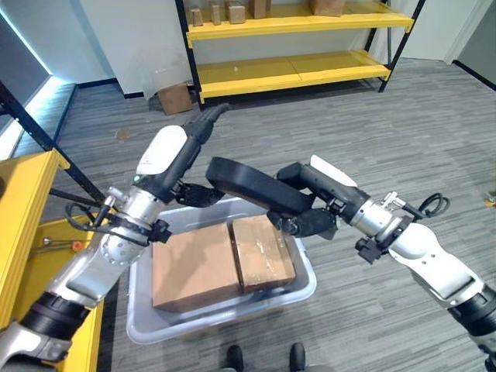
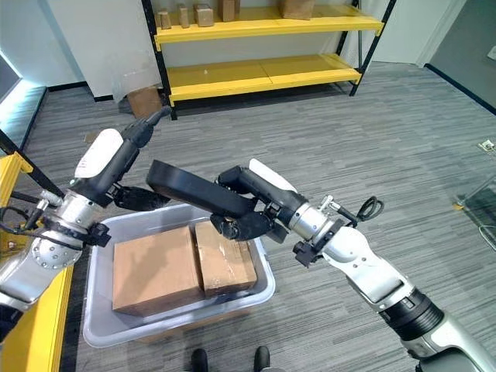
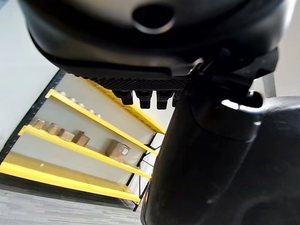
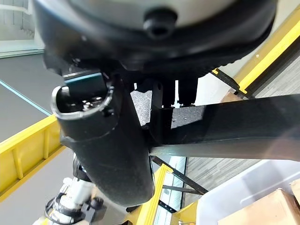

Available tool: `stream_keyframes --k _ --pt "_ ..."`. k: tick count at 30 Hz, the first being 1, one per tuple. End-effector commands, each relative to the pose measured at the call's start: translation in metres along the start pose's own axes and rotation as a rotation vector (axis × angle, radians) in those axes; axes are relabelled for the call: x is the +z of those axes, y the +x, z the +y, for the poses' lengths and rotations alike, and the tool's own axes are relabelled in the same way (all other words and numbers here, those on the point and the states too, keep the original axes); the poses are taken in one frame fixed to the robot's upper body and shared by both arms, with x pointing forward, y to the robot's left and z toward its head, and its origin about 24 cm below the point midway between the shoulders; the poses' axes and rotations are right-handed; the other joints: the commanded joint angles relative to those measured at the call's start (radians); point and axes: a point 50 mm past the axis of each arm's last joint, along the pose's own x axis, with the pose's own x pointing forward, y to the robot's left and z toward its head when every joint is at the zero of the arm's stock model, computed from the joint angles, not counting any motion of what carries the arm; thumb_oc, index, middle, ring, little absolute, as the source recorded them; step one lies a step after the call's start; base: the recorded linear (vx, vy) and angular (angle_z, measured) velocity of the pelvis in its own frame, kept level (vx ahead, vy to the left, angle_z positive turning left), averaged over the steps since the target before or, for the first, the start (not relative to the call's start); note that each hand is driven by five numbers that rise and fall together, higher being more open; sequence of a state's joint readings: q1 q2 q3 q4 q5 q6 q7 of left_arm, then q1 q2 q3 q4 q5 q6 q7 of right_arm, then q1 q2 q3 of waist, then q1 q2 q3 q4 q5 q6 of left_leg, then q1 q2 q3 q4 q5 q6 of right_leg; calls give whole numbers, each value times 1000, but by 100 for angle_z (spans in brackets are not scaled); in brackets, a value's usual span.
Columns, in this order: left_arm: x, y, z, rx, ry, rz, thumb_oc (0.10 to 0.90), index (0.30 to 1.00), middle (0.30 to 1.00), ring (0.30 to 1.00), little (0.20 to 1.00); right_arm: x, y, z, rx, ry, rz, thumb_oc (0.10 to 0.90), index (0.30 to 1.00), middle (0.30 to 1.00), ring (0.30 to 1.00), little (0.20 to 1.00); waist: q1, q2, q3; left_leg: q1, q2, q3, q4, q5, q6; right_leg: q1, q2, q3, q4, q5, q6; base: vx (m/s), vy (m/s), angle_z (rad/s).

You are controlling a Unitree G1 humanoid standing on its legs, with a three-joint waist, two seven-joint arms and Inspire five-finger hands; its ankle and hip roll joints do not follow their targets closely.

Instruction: Move parts from the plastic box to the shelf.

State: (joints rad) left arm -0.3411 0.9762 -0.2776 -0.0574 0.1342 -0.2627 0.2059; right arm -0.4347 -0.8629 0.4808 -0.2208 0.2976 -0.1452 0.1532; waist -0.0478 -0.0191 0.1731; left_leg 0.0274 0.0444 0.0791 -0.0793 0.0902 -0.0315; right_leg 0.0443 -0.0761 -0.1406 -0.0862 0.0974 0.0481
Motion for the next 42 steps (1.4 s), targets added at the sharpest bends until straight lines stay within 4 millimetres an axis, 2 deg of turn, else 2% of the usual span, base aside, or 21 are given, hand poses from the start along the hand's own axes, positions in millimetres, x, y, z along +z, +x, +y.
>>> stream_keyframes --k 1,12,13,14,15,16,17,42 --pt "13 23 31 104 71 -121 900 1000 1000 1000 1000 40 21 -16 -62 14 -250 400 300 300 300 300 -2 -16 -125 57 57 12 -8 -68 -36 -7 -79 27 3 8 112 0 0 0" --pt "16 31 23 34 83 -146 900 1000 1000 1000 1000 41 24 -15 -45 19 -256 400 300 300 300 300 -13 -18 -122 59 58 19 -8 -71 -35 -10 -78 35 2 8 113 0 0 0" --pt "17 32 23 28 86 -148 865 951 951 951 951 41 24 -15 -43 19 -256 400 300 300 300 300 -13 -18 -122 60 58 19 -8 -71 -35 -9 -79 35 2 8 113 0 0 0" --pt "17 32 22 26 85 -149 641 638 638 638 638 41 24 -14 -43 18 -257 400 300 300 300 300 -13 -18 -122 60 58 20 -8 -71 -35 -10 -78 35 2 8 113 0 0 0" --pt "17 32 21 20 81 -148 490 426 426 426 426 41 24 -14 -41 19 -257 400 300 300 300 300 -14 -18 -121 60 57 20 -8 -72 -34 -10 -78 36 2 8 113 0 0 0" --pt "17 32 21 20 81 -148 490 426 426 426 426 41 24 -14 -41 19 -257 400 300 300 300 300 -14 -18 -121 60 57 20 -8 -72 -34 -10 -78 36 2 8 113 0 0 0" --pt "16 32 20 15 74 -146 400 300 300 300 300 40 24 -14 -40 20 -256 400 300 300 300 300 -15 -18 -122 61 57 20 -8 -73 -34 -9 -78 36 2 8 113 0 0 0" --pt "17 27 17 32 14 -142 400 300 300 300 300 34 23 -9 -48 26 -240 400 300 300 300 300 -10 -23 -128 66 55 13 -8 -75 -30 1 -78 32 1 5 109 0 0 -1"
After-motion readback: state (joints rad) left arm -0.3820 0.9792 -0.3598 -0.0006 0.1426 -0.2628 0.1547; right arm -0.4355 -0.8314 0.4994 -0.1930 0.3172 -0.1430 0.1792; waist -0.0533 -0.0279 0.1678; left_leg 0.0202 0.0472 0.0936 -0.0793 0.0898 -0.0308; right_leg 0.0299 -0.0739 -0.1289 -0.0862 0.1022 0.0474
